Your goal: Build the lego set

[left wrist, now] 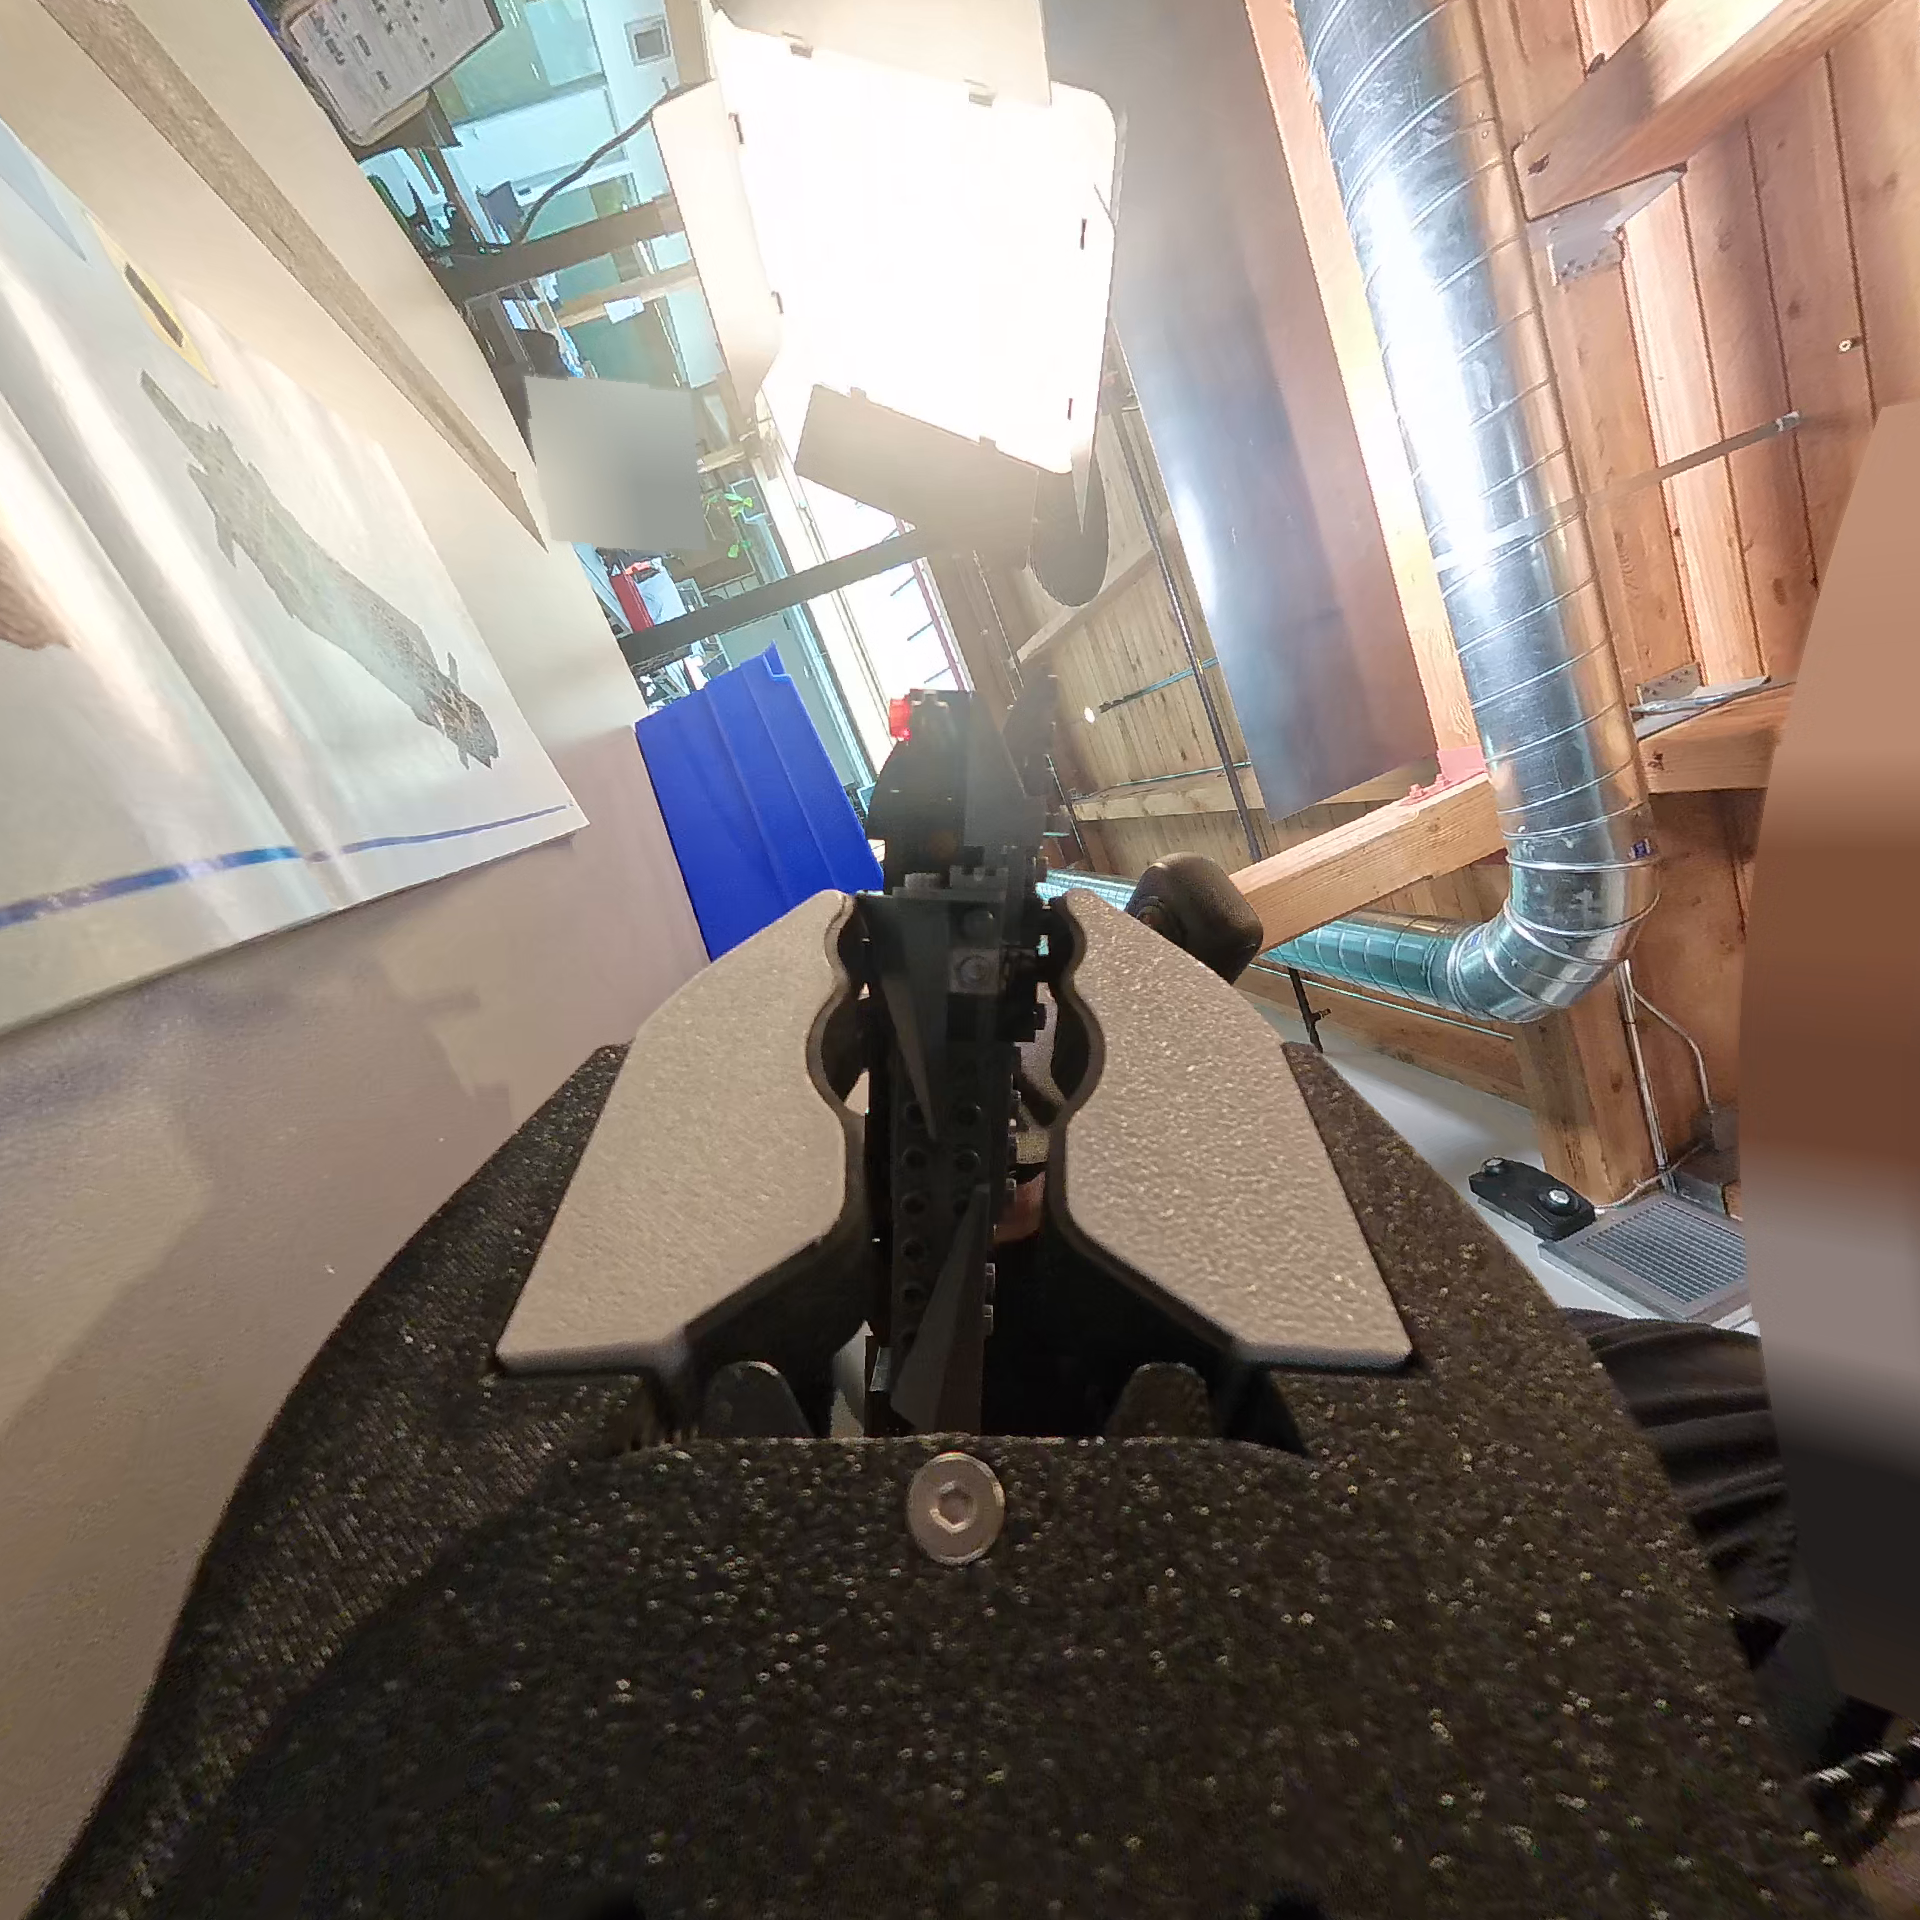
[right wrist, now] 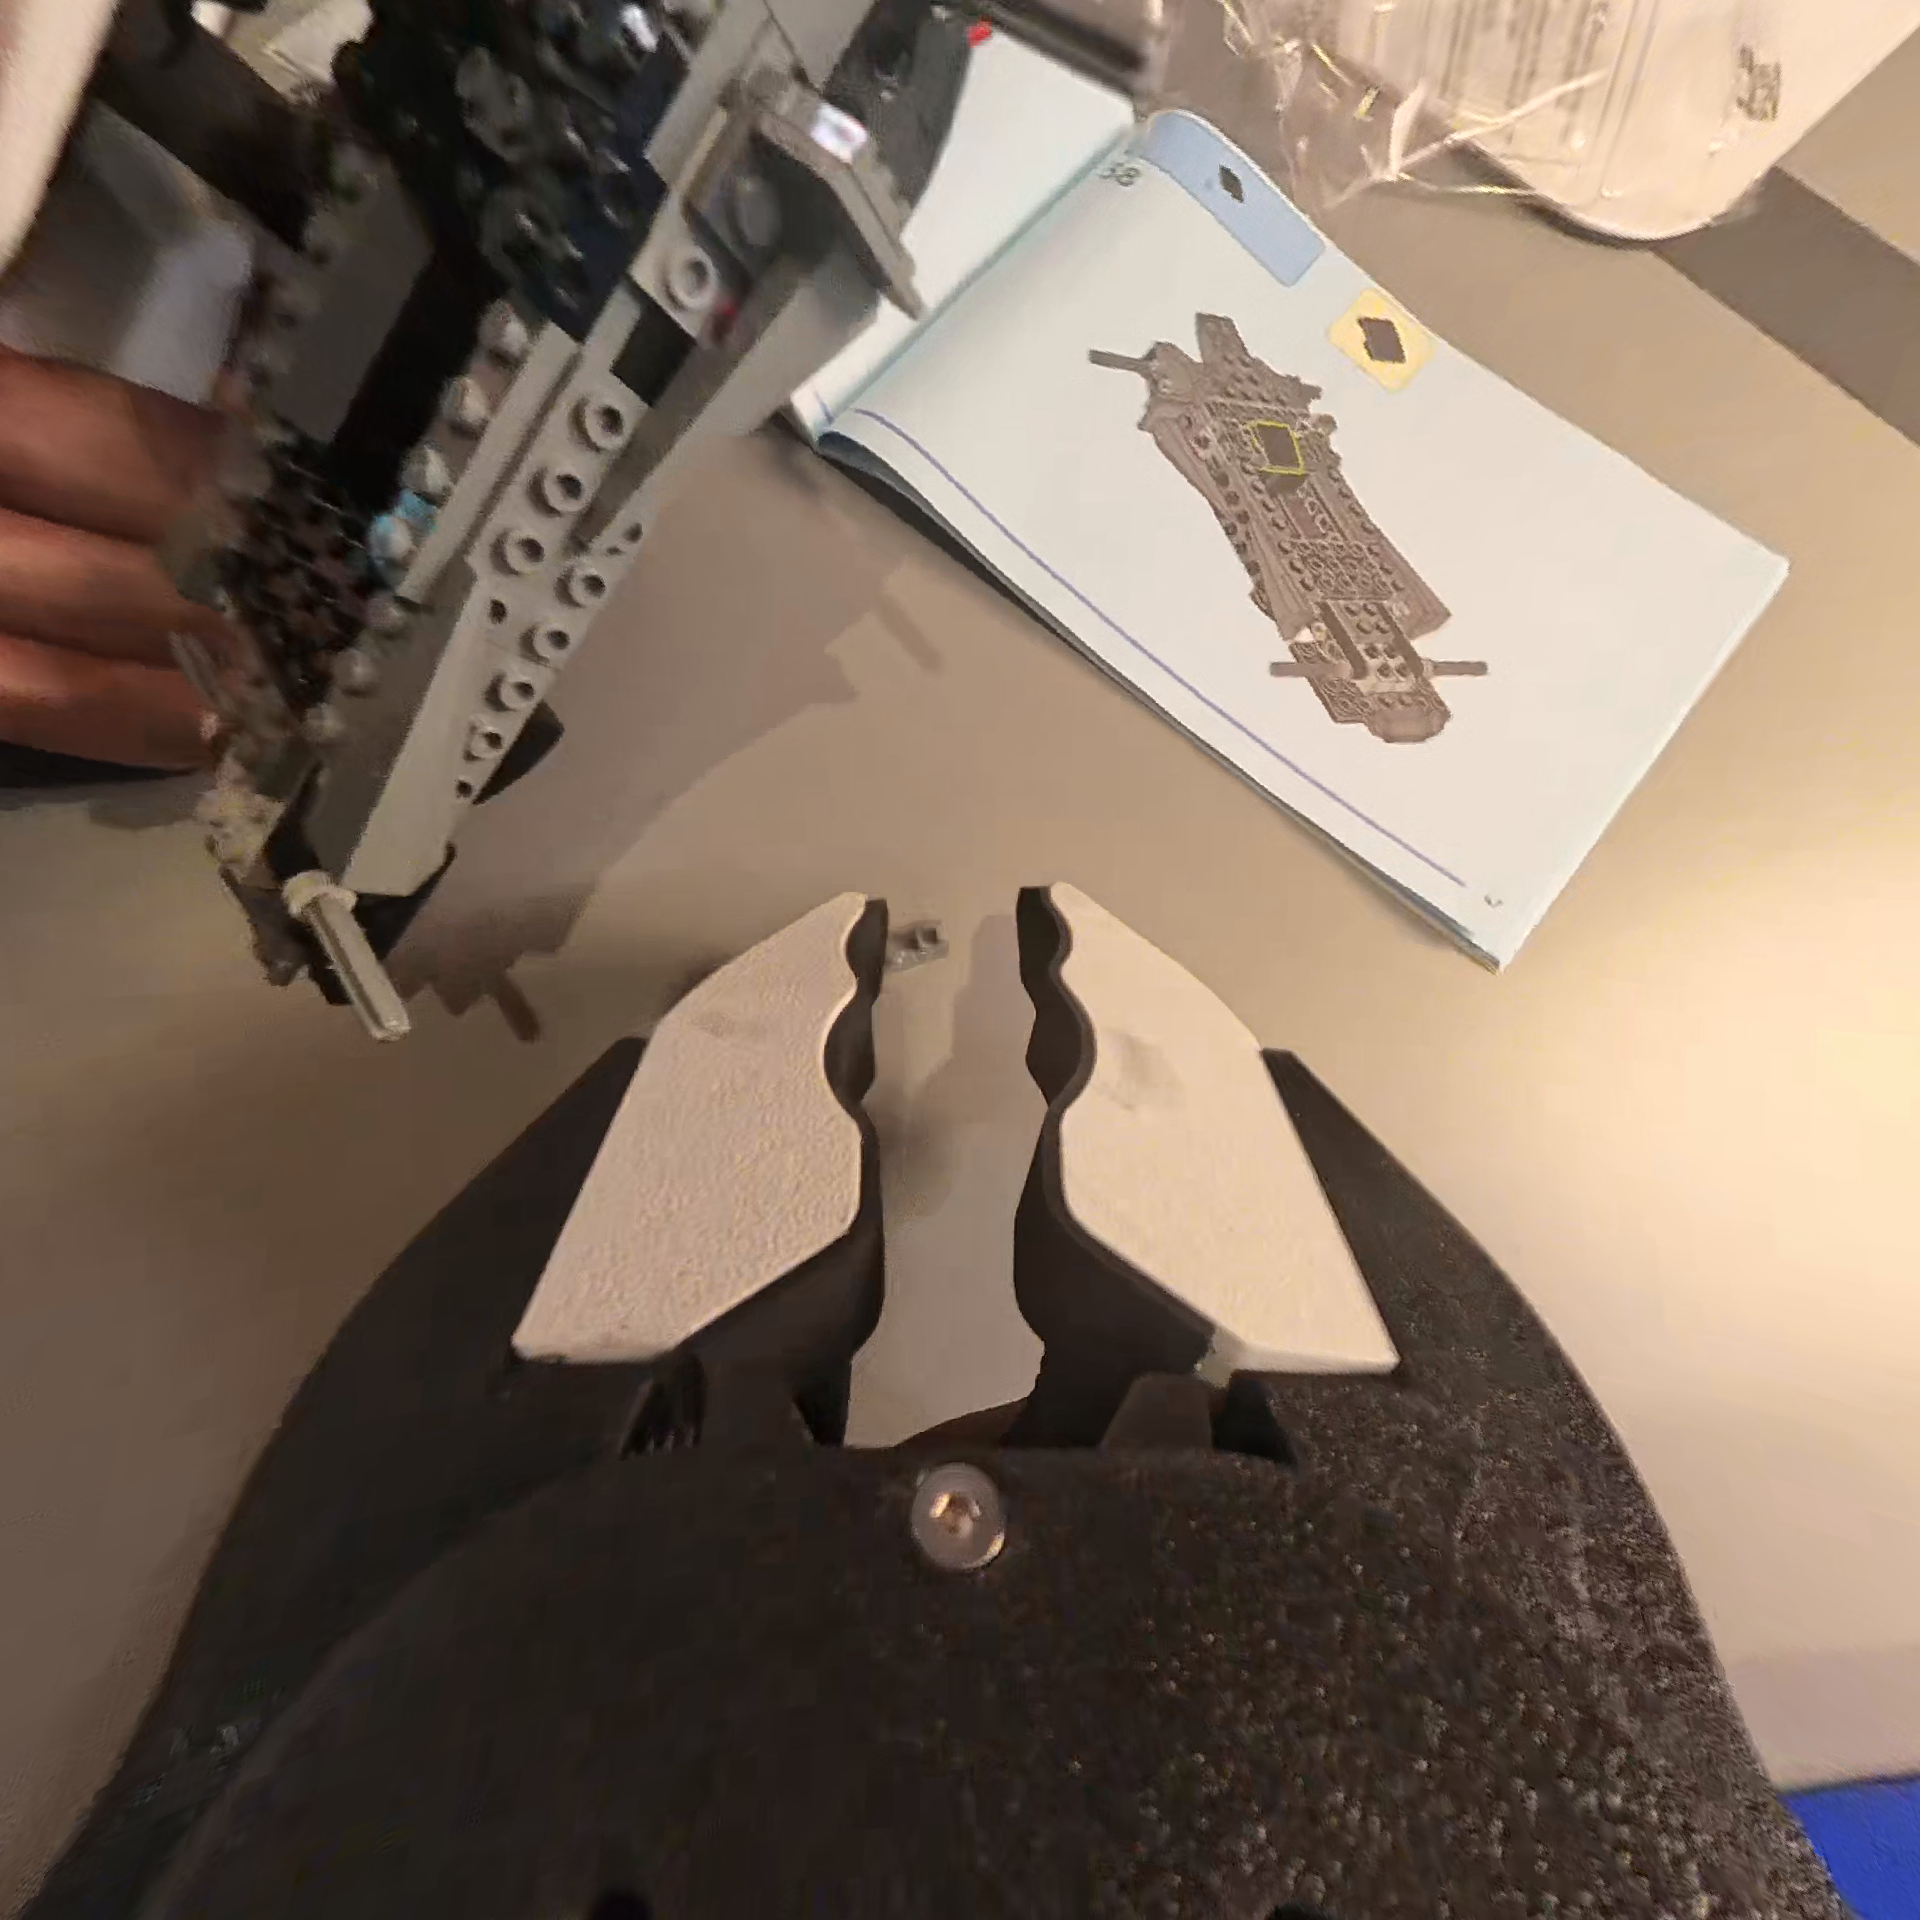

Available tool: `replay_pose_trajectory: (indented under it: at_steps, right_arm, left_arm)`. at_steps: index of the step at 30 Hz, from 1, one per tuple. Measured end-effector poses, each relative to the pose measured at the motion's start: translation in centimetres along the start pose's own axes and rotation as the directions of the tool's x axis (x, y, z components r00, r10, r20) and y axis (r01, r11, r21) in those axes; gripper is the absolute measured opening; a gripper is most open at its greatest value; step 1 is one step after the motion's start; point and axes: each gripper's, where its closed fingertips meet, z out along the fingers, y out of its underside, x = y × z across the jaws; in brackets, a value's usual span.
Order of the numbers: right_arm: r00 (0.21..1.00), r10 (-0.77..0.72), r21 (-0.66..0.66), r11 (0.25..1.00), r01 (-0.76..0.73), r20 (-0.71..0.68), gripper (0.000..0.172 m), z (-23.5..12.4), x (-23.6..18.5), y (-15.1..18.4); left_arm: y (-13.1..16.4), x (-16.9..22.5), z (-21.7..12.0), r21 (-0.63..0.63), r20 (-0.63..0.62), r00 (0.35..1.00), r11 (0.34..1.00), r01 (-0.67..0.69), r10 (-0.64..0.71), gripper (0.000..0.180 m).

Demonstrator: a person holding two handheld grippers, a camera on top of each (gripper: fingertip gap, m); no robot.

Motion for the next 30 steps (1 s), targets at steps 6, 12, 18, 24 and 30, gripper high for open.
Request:
replay_pose_trajectory:
  at_steps: [6, 12, 18, 24, 30]
  right_arm:
    - [0.997, 0.015, -0.093, 0.996, -0.008, 0.081, 0.033, 1.4, -0.6, 1.5]
    - [0.995, 0.090, -0.120, 0.989, -0.085, 0.037, 0.028, 1.5, -0.6, 1.9]
    - [0.990, 0.099, -0.100, 0.991, -0.089, 0.101, 0.028, 1.0, -3.1, 2.2]
    - [0.991, 0.097, -0.042, 0.995, -0.093, 0.095, 0.028, 0.6, -2.1, 1.4]
    - [0.978, 0.093, -0.029, 0.996, -0.089, 0.184, 0.027, 1.3, -3.0, 1.3]
  left_arm:
    - [-0.2, -0.1, -0.2, 0.006, 0.006, 1.000, 1.000, 0.002, -0.002, 0.034]
    - [-0.2, -0.1, -0.2, 0.008, 0.007, 1.000, 1.000, 0.004, -0.004, 0.034]
    - [-0.3, -0.1, -0.2, 0.008, 0.006, 1.000, 1.000, 0.006, -0.006, 0.034]
    - [-0.3, -0.1, -0.2, 0.009, 0.005, 1.000, 1.000, 0.007, -0.007, 0.034]
    - [-0.3, -0.1, -0.2, 0.009, 0.005, 1.000, 1.000, 0.007, -0.007, 0.034]
